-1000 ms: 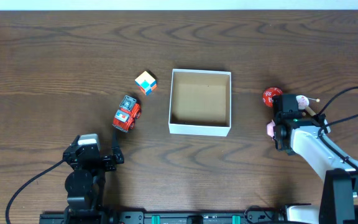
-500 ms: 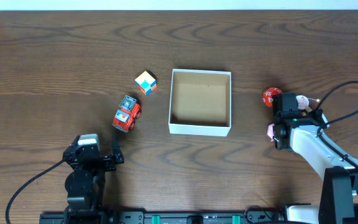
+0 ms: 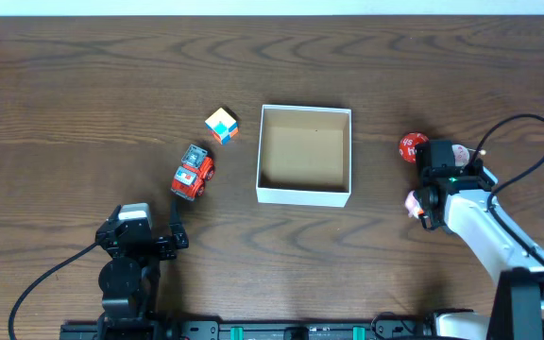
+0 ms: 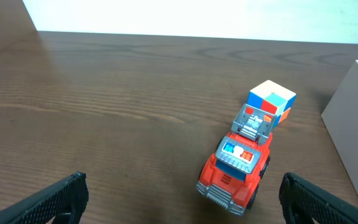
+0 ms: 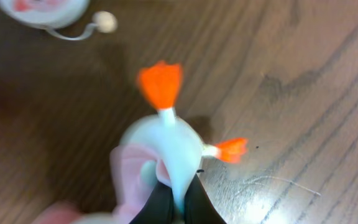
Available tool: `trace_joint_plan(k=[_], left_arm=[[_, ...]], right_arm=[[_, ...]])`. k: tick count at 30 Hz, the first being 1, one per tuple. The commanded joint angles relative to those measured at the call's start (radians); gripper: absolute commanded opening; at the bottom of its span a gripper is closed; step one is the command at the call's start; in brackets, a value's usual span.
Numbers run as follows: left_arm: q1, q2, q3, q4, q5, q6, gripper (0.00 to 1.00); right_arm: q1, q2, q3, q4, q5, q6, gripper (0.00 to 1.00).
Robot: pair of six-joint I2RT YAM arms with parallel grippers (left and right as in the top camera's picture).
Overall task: Pack container
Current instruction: 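Lower the right gripper and grasp the white duck figure, then lift the duck and carry it left over the white box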
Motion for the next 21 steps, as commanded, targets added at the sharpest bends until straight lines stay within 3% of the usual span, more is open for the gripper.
trace_joint_plan(k=[1,16,21], left_arm=[[0.005,-0.005,-0.018,-0.021,0.006,0.014,0.98],[0.005,-0.005,-0.018,-0.021,0.006,0.014,0.98],[0.005,-0.005,-0.018,-0.021,0.006,0.014,0.98]], right_arm=[[0.035,-0.066,0.046,-0.012,-0.002,-0.089,0.02],[0.287,-0.176,0.186,0.061,0.073,-0.420,0.01],[0.356,-0.176,0.238,0.148,0.072,-0.597,0.01]])
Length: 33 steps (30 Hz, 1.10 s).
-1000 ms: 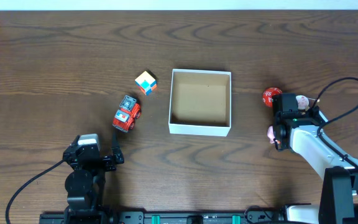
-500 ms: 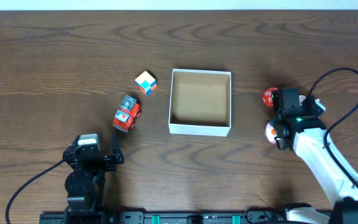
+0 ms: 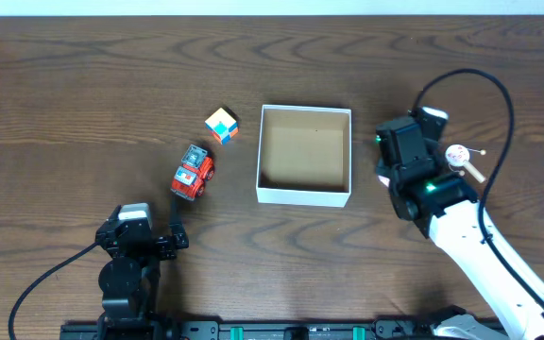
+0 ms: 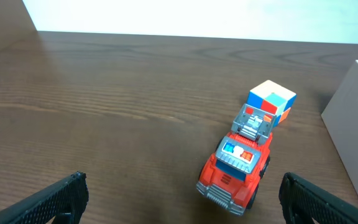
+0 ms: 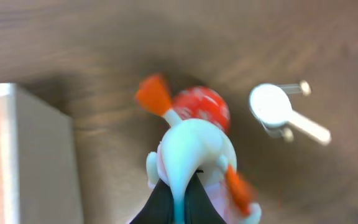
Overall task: Pack container
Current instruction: 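Lift the duck and carry it left over the white box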
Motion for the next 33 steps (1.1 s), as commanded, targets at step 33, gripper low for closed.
trace_joint_plan(k=[33], left_arm=[[0.005,-0.005,-0.018,-0.021,0.006,0.014,0.98]], right_arm=[[0.088,0.143,0.142,0.320,-0.333,-0.451,0.01]])
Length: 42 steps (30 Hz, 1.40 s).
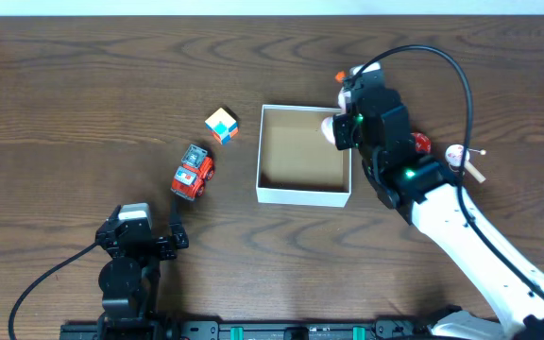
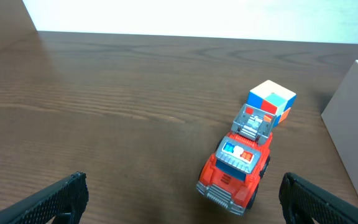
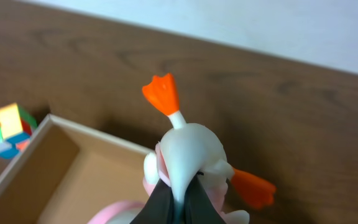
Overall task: Pack container
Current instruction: 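Lift the duck and carry it left over the white box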
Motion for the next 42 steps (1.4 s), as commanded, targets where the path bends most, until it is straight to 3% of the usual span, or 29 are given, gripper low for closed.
trace_joint_plan(k=[1,9,42], left_arm=[[0.005,-0.005,-0.018,-0.021,0.006,0.014,0.98],[0.006,-0.005,-0.018,-0.021,0.006,0.014,0.98],[0.006,-0.005,-0.018,-0.021,0.006,0.014,0.98]], right_arm=[[0.009,0.043,0.021,0.000,-0.040,-0.039,0.01],[0.009,0.117,0.021,-0.037,-0.100,-0.050,0.01],[0.074,0.139,0.019,-0.243,-0.126,-0.089,0.03]])
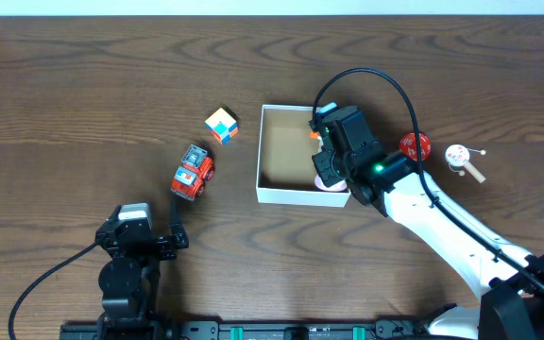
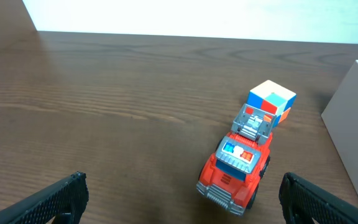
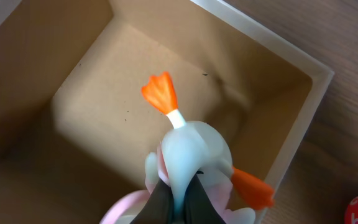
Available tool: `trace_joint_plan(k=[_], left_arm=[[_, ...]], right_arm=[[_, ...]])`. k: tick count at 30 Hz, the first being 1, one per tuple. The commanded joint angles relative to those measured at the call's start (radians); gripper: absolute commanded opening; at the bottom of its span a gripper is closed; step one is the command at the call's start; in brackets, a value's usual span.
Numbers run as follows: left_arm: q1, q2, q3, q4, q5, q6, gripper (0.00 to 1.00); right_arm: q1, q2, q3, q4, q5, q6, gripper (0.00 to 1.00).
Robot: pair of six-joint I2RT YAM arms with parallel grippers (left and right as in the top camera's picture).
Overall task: Pack container
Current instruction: 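Lift the duck and carry it left over the white box, then lower the duck into the box and open the right gripper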
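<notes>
The white open box (image 1: 274, 193) stands mid-table, its brown inside seen from above in the right wrist view (image 3: 98, 106). My right gripper (image 3: 178, 198) is shut on a white and pink duck toy (image 3: 191, 149) with orange feet, held over the box's right half (image 1: 327, 170). A red toy truck (image 1: 192, 173) and a coloured cube (image 1: 221, 124) lie left of the box; in the left wrist view the truck (image 2: 236, 163) and cube (image 2: 271, 99) sit ahead of my open left gripper (image 2: 182, 199), which rests at the front left.
A red ball (image 1: 414, 144) and a small white rattle with a stick (image 1: 462, 156) lie on the table right of the box. The right arm's black cable (image 1: 366, 80) arcs over the box's far right corner.
My right gripper, still holding the duck toy, has gone from the box's far right corner to inside its right half, lower down. The left arm is unchanged.
My right gripper was shut on the duck toy at the table's right side, by the red ball. It then held the duck higher and nearer the box, then over the box's far right corner, and now over the box's interior. The left arm stayed still.
</notes>
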Motion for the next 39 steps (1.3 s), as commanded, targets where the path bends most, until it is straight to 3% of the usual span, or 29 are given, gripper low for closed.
trace_joint_plan(k=[1,4,7,21,27,31,33,39], left_arm=[[0.005,-0.005,-0.018,-0.021,0.006,0.014,0.98],[0.005,-0.005,-0.018,-0.021,0.006,0.014,0.98],[0.006,-0.005,-0.018,-0.021,0.006,0.014,0.98],[0.006,-0.005,-0.018,-0.021,0.006,0.014,0.98],[0.006,-0.005,-0.018,-0.021,0.006,0.014,0.98],[0.005,-0.005,-0.018,-0.021,0.006,0.014,0.98],[0.005,-0.005,-0.018,-0.021,0.006,0.014,0.98],[0.006,-0.005,-0.018,-0.021,0.006,0.014,0.98]], right_arm=[[0.008,0.016,0.019,0.003,0.000,-0.011,0.09],[0.008,0.025,0.019,0.002,0.000,-0.011,0.20],[0.008,0.034,0.019,-0.004,-0.001,-0.011,0.24],[0.008,0.052,0.019,-0.008,0.000,-0.011,0.22],[0.006,0.052,0.019,0.019,0.004,-0.012,0.52],[0.000,0.056,0.019,0.026,0.003,-0.012,0.64],[-0.002,0.063,0.019,0.026,0.003,-0.012,0.69],[-0.002,0.115,0.019,0.053,0.003,-0.018,0.66]])
